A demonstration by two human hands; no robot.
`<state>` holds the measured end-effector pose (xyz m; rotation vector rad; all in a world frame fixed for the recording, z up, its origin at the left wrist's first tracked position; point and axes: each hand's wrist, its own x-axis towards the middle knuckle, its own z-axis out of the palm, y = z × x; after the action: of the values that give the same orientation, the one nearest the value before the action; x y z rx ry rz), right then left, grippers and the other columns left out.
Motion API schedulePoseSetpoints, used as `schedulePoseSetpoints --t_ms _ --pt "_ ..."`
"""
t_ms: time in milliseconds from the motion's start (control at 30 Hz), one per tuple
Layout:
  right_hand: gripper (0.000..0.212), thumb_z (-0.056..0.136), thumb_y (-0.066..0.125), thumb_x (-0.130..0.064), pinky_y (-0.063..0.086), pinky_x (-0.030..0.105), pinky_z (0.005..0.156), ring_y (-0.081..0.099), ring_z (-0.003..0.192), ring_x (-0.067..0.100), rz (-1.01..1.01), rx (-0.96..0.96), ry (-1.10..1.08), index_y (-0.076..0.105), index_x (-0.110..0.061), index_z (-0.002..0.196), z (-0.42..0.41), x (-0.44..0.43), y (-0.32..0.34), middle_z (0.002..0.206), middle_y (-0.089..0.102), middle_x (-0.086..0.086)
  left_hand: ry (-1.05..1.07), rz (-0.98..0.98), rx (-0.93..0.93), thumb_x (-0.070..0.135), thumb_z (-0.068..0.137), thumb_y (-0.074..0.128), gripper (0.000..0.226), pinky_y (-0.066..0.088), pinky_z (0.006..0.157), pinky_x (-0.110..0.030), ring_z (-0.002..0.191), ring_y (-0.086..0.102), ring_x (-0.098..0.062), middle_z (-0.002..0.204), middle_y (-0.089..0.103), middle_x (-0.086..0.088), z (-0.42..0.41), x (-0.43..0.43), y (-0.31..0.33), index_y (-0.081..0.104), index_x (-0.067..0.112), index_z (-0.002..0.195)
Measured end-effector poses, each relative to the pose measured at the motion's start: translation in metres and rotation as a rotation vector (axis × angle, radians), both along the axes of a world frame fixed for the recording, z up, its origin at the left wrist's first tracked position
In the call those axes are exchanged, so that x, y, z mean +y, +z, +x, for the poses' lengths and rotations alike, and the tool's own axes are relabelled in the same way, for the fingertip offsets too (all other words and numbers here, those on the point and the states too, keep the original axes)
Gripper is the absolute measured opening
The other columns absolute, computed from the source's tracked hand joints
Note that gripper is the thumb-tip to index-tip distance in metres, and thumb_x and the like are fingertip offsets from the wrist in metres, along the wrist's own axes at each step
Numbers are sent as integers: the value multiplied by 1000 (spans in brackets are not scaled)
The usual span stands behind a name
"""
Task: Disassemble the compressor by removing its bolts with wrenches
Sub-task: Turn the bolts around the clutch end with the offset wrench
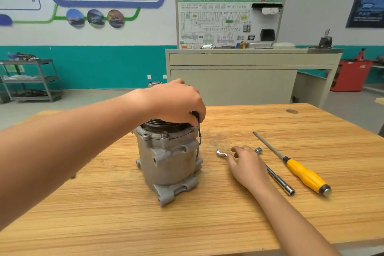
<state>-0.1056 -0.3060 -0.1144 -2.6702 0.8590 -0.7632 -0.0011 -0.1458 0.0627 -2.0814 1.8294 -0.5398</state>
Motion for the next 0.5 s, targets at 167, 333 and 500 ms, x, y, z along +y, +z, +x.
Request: schedulePoseSetpoints --t_ms 167,333,500 --pt "36 94 44 -32 41 27 74 55 103 19 10 -11 30 57 -16 123 0 3 -1 115 59 1 -13 -43 -6 44 92 51 25 29 96 -37 113 41 -9 114 49 11 1 2 -1 67 32 107" --pt "36 94 45 -33 42 28 74 55 102 18 44 -34 20 57 -16 123 -3 0 1 115 59 1 58 -146 53 42 95 46 35 28 101 -43 106 45 -12 129 47 7 -4 -3 2 70 16 95" --pt "34 93 44 -36 40 27 65 57 93 19 3 70 27 61 -14 112 -9 3 4 106 61 1 140 -296 301 37 92 53 31 45 91 -42 99 57 -21 115 63 3 0 2 20 72 12 95"
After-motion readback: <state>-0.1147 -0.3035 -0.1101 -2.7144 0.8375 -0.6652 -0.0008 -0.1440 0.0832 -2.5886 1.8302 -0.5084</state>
